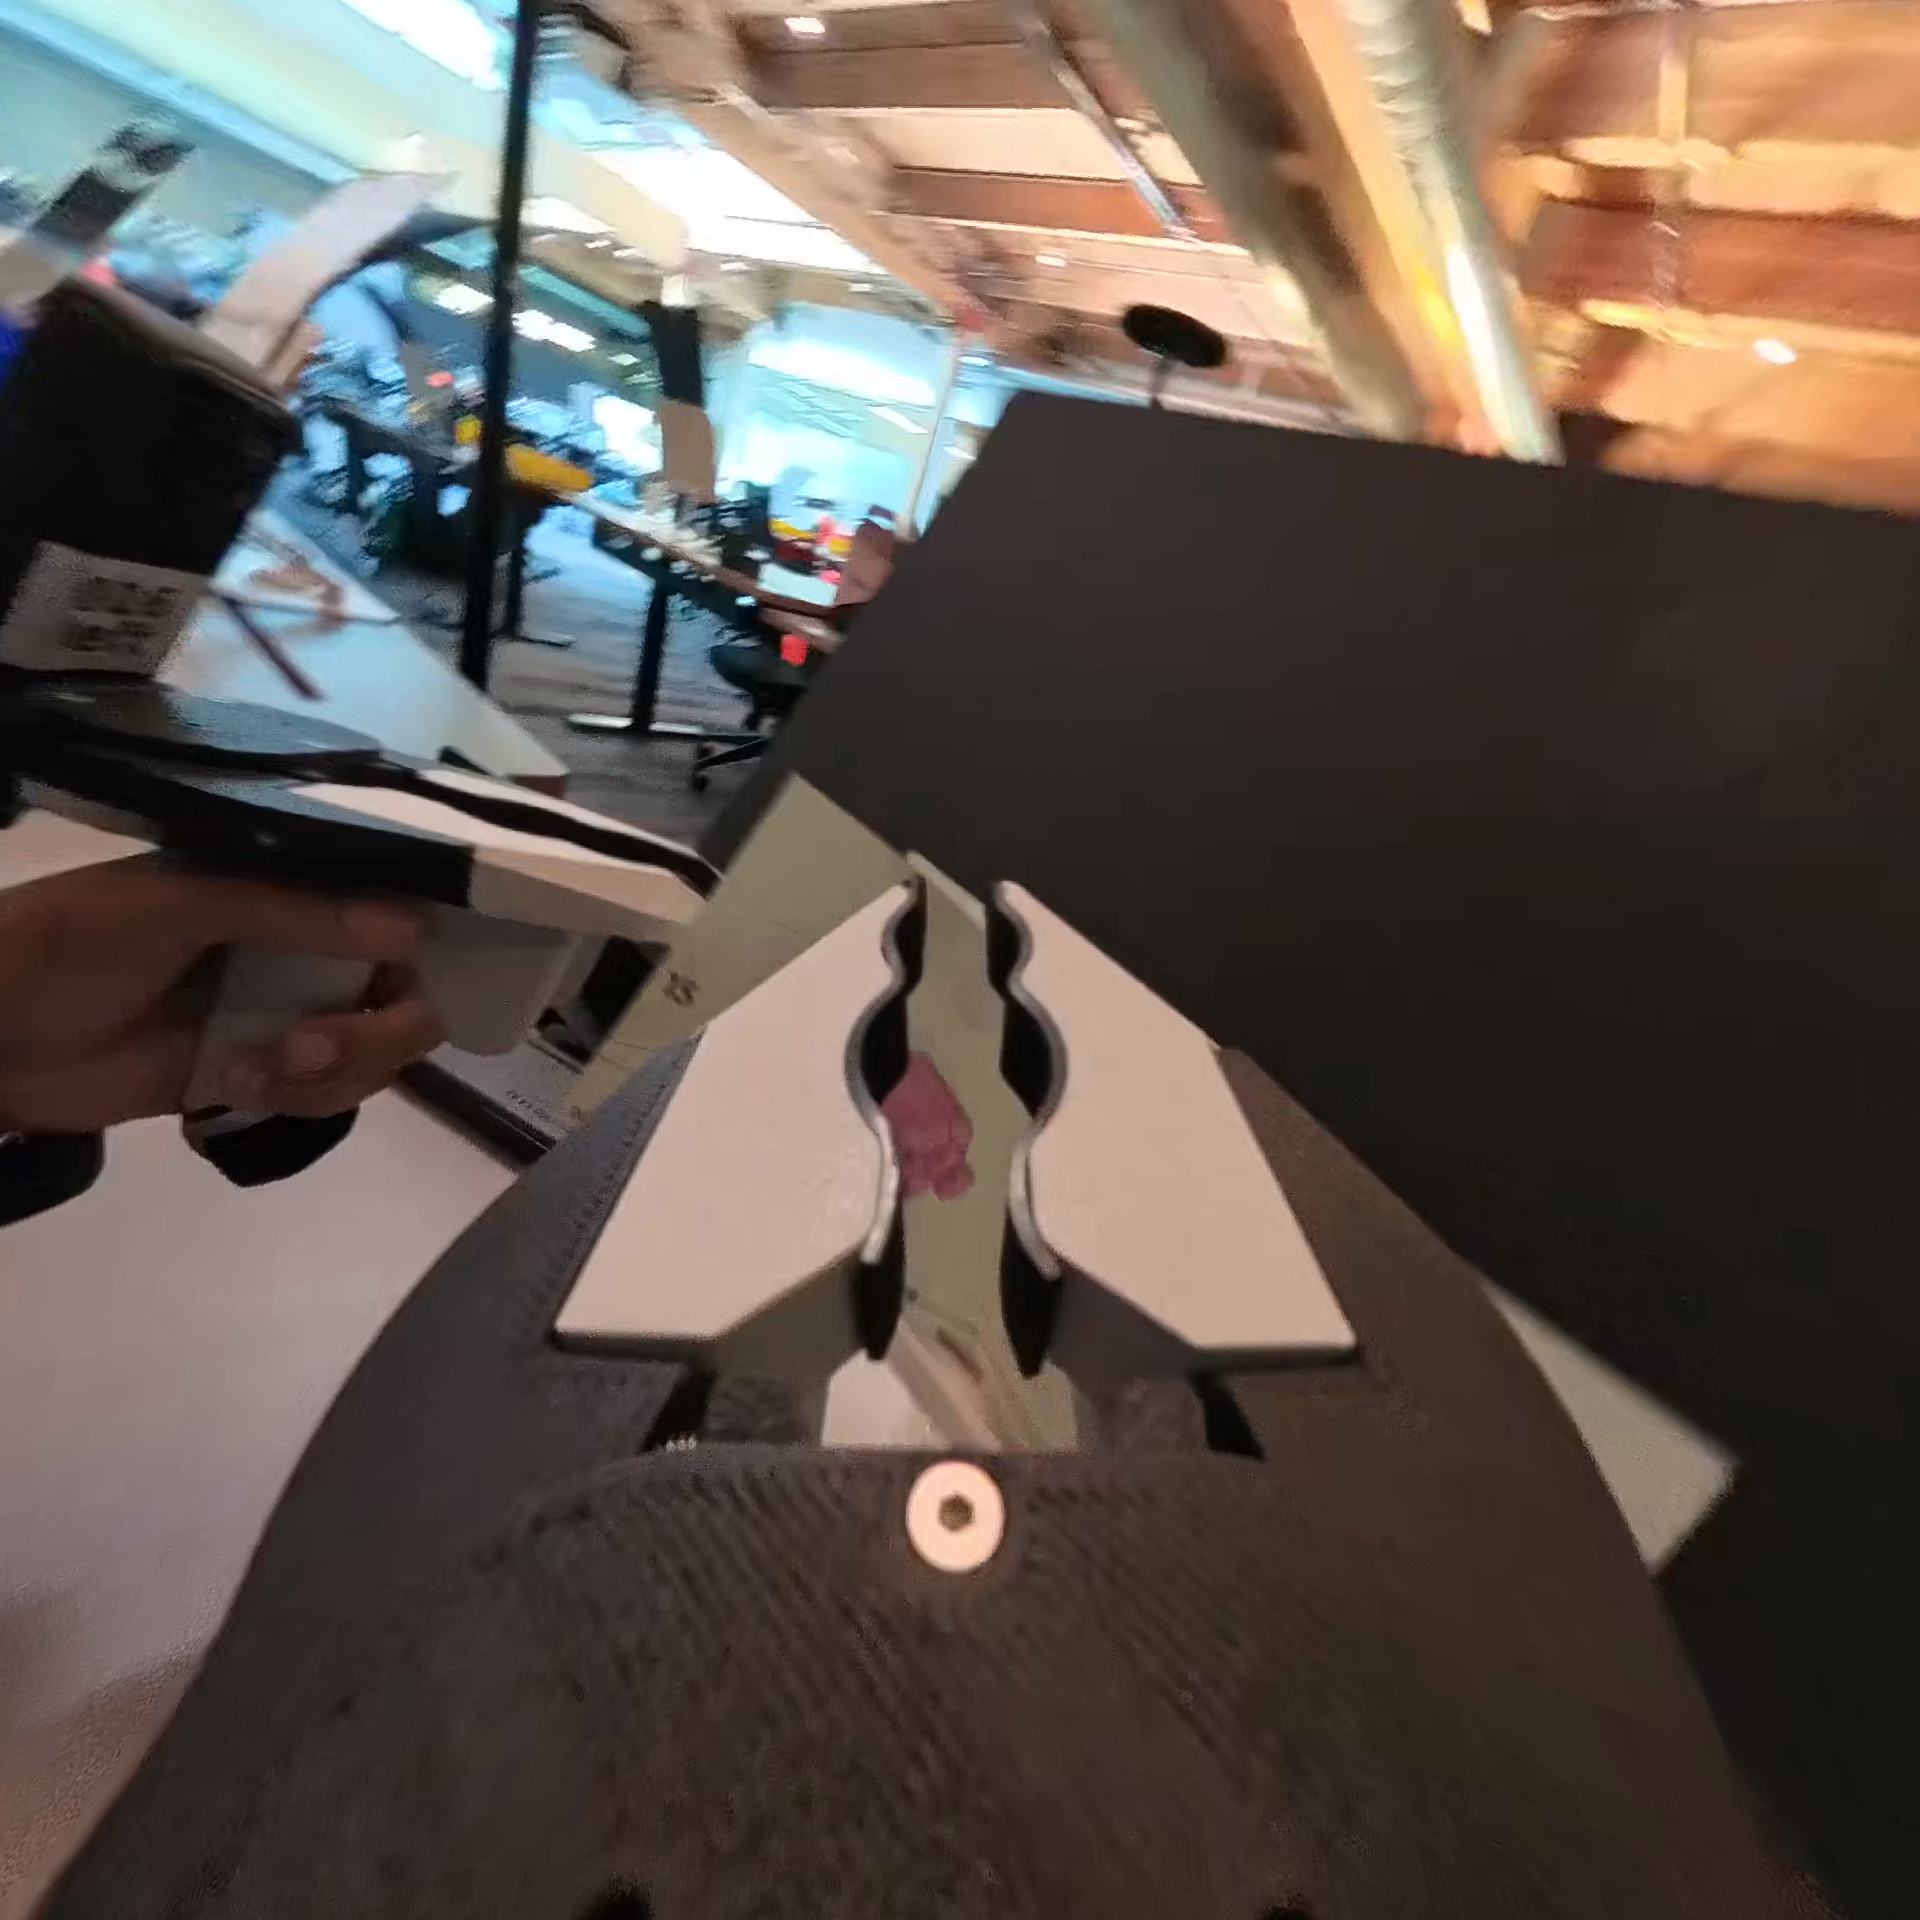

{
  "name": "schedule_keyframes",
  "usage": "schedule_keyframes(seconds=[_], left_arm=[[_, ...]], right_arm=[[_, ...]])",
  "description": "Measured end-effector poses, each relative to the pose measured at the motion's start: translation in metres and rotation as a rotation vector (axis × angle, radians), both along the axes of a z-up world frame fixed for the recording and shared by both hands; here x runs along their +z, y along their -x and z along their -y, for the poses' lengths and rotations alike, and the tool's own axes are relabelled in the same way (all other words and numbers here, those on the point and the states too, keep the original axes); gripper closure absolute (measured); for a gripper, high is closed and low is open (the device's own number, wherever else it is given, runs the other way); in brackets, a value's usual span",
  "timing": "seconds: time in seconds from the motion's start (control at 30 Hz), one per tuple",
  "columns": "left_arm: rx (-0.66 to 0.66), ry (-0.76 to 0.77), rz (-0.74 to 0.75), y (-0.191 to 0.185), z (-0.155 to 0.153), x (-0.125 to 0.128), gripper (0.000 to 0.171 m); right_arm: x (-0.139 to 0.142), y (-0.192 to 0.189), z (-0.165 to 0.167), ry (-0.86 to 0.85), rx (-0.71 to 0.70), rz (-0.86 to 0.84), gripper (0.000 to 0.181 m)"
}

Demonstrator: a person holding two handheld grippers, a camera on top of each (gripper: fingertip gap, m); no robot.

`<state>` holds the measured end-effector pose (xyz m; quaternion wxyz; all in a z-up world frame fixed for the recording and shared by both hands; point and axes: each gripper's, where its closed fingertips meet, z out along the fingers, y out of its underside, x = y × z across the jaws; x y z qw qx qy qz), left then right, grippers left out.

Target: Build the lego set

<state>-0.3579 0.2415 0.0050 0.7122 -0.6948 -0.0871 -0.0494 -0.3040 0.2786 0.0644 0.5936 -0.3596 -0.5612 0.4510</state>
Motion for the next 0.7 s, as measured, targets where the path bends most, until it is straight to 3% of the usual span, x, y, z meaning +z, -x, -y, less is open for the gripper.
schedule_keyframes(seconds=[0.1,0.17,0.23,0.3,0.4,0.47,0.57,0.7], left_arm=[[-0.047,-0.001,0.039,-0.001,0.004,0.001,0.159],[-0.076,0.021,0.052,-0.002,0.005,-0.001,0.157],[-0.075,0.034,0.041,-0.002,0.005,-0.004,0.155],[-0.070,0.035,0.022,-0.003,0.003,-0.005,0.154],[-0.103,0.027,0.001,-0.011,0.001,-0.003,0.156],[-0.101,0.039,-0.027,-0.012,0.001,-0.005,0.156],[-0.005,0.074,-0.049,0.006,0.001,-0.012,0.151],[0.128,0.099,0.007,0.031,-0.002,-0.025,0.136]], right_arm=[[0.026,0.016,0.013,-0.238,0.063,0.062,0.171],[0.028,0.033,0.013,-0.429,0.070,0.145,0.162],[0.009,0.050,0.011,-0.576,0.122,0.323,0.146],[-0.012,0.059,0.012,-0.596,0.206,0.498,0.132],[-0.031,0.064,0.019,-0.603,0.312,0.655,0.129],[-0.040,0.062,0.024,-0.634,0.364,0.730,0.138],[-0.045,0.060,0.020,-0.708,0.372,0.801,0.181],[-0.035,0.064,-0.007,-0.684,0.224,0.817,0.181]])
